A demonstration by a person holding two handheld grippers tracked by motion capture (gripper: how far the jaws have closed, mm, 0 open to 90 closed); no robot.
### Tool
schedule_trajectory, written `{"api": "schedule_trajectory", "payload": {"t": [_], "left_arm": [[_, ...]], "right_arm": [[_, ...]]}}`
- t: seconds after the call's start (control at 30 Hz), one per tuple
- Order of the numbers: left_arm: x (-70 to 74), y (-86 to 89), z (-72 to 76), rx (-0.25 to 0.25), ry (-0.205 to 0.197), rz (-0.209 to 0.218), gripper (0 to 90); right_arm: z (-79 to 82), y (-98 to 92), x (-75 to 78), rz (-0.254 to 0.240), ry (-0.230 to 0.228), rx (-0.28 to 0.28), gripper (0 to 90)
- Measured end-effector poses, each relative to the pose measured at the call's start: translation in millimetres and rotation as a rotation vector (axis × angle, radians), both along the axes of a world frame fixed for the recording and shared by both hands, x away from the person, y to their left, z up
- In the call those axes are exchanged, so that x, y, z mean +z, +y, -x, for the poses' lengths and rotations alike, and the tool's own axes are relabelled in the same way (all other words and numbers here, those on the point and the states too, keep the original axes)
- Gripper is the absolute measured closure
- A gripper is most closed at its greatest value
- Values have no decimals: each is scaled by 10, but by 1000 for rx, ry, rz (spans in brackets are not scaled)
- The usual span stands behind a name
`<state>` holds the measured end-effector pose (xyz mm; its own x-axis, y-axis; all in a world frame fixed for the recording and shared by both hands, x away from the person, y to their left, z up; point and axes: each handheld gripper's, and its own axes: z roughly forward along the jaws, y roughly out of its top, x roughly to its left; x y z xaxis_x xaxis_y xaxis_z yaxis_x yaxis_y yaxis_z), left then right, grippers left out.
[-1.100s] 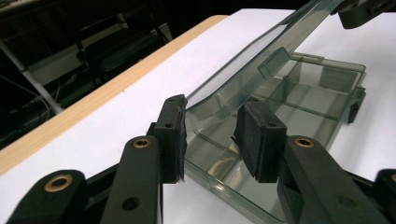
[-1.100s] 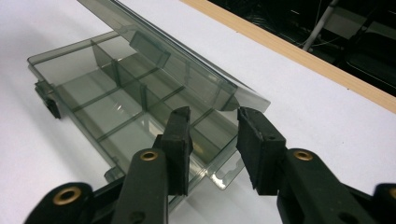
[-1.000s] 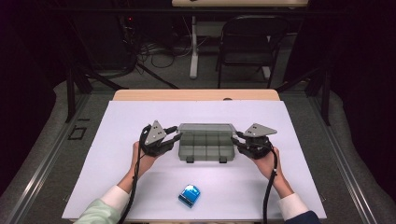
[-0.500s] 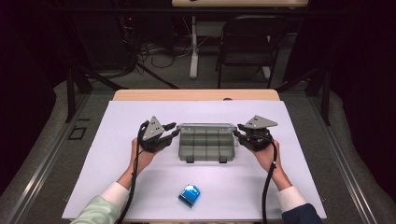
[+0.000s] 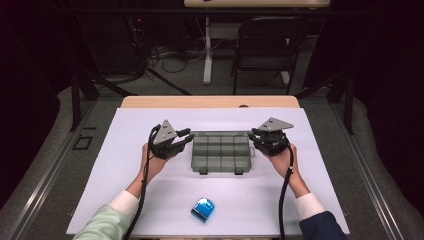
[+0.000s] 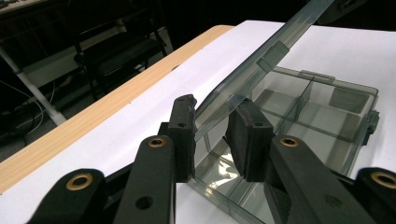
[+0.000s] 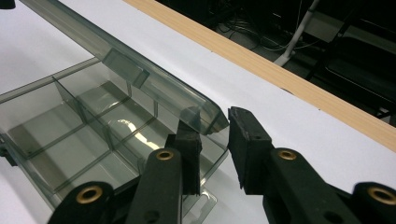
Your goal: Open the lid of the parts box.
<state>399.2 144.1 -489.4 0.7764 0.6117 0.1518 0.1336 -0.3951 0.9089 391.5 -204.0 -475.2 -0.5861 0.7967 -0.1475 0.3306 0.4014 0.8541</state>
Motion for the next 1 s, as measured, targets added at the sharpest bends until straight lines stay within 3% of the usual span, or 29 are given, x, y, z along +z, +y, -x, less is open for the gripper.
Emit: {"api": "schedule_trajectory", "payload": {"t": [0.47, 1.0], "left_arm": [[26, 5, -159, 21, 28, 34, 772], [-22, -36, -316, 38, 45, 20, 775]], "right_arm": [[-141, -5, 44, -19, 35, -35, 786], [-231, -15, 47, -54, 47, -54, 795]]}}
